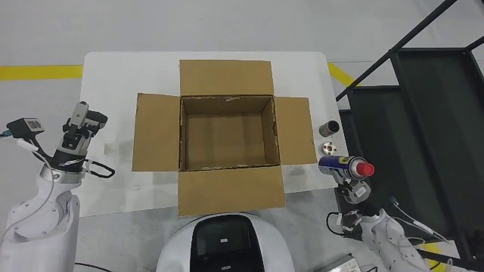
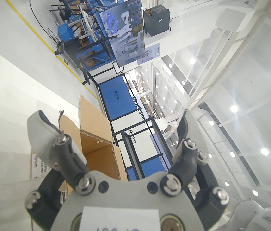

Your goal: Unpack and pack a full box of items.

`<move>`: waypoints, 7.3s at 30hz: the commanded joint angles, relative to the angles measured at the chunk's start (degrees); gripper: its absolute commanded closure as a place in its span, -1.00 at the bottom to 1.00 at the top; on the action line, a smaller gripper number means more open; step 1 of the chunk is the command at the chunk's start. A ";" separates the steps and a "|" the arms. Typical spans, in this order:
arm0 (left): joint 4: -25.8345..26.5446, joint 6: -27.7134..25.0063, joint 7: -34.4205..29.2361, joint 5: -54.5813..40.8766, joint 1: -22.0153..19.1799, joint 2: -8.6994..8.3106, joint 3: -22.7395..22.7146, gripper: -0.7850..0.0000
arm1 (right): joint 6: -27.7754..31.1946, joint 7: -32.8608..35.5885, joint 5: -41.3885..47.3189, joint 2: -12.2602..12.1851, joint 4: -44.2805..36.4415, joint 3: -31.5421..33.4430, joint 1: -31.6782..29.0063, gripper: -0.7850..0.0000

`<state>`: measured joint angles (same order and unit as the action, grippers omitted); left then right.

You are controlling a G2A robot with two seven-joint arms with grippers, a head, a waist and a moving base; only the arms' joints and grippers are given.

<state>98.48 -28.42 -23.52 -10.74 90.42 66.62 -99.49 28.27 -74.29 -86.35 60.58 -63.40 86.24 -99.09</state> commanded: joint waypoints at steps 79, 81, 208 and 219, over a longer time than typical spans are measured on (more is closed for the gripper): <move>0.00 0.00 0.00 0.00 0.00 0.00 0.00 -1.00 | 7.45 121.57 -4.47 10.50 -24.44 -42.43 48.34 0.74; 0.00 0.00 0.00 0.00 0.00 0.00 0.00 -1.00 | 7.81 122.71 -2.82 11.05 -22.72 -43.13 49.27 0.62; 0.00 0.00 0.00 0.00 0.00 0.00 0.00 -1.00 | 9.12 77.22 13.77 1.93 15.39 3.77 24.52 0.41; 0.00 0.00 0.00 0.00 0.00 0.00 0.00 -1.00 | 7.21 75.47 13.45 1.50 13.68 3.84 23.46 1.00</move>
<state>98.48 -28.42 -23.52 -10.74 90.42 66.62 -99.49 35.68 1.50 -72.83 62.21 -48.95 89.80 -75.27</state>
